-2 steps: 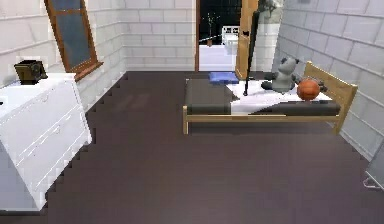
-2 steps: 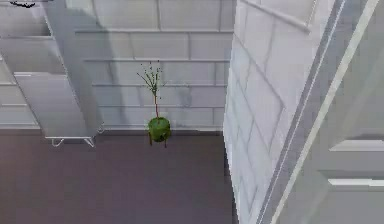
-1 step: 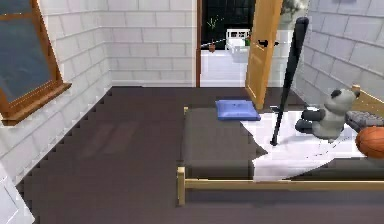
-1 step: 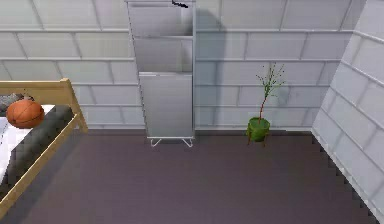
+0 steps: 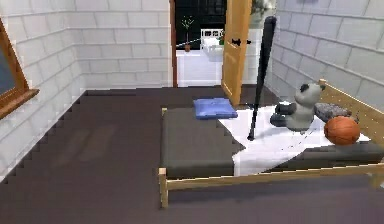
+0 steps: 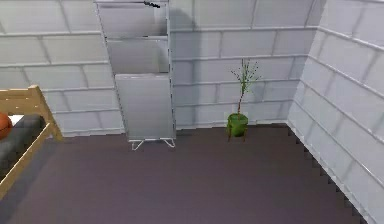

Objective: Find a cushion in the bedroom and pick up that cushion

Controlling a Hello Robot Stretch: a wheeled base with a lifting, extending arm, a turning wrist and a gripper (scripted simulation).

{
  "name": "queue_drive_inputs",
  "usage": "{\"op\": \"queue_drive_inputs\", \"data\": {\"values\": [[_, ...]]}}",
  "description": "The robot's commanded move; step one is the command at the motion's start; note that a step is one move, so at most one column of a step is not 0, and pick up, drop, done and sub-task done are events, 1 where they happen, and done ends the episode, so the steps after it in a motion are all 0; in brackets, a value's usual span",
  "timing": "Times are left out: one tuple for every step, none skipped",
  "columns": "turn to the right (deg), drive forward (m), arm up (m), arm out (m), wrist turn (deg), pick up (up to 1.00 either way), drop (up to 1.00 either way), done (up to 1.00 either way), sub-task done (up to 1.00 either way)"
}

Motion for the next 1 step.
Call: {"op": "queue_drive_inputs", "data": {"values": [[0.0, 0.6, 0.0, 0.0, 0.0, 0.0, 0.0, 0.0, 0.0]]}}
